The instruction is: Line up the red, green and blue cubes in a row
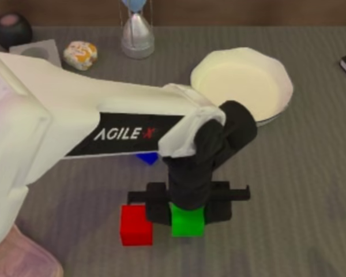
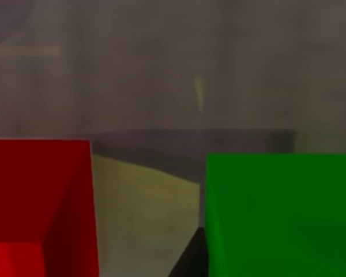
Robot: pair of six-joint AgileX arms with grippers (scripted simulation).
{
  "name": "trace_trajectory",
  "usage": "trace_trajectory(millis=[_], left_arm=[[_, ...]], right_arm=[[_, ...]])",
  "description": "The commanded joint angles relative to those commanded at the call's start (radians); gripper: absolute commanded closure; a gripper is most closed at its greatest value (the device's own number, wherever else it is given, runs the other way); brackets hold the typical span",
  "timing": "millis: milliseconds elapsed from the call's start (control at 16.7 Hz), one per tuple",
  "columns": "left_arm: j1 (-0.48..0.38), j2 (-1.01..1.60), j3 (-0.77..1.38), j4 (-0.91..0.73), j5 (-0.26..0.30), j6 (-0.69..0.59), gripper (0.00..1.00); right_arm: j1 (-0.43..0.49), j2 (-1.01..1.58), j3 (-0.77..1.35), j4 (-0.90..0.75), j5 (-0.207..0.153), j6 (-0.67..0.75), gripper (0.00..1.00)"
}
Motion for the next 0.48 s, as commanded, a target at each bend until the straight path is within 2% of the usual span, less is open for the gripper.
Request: trace_trajectory(millis=[480], left_arm=[[0.0,0.0,0.0,0.0,0.0,0.0,0.17]], right_arm=[[0.0,0.0,0.0,0.0,0.0,0.0,0.0]])
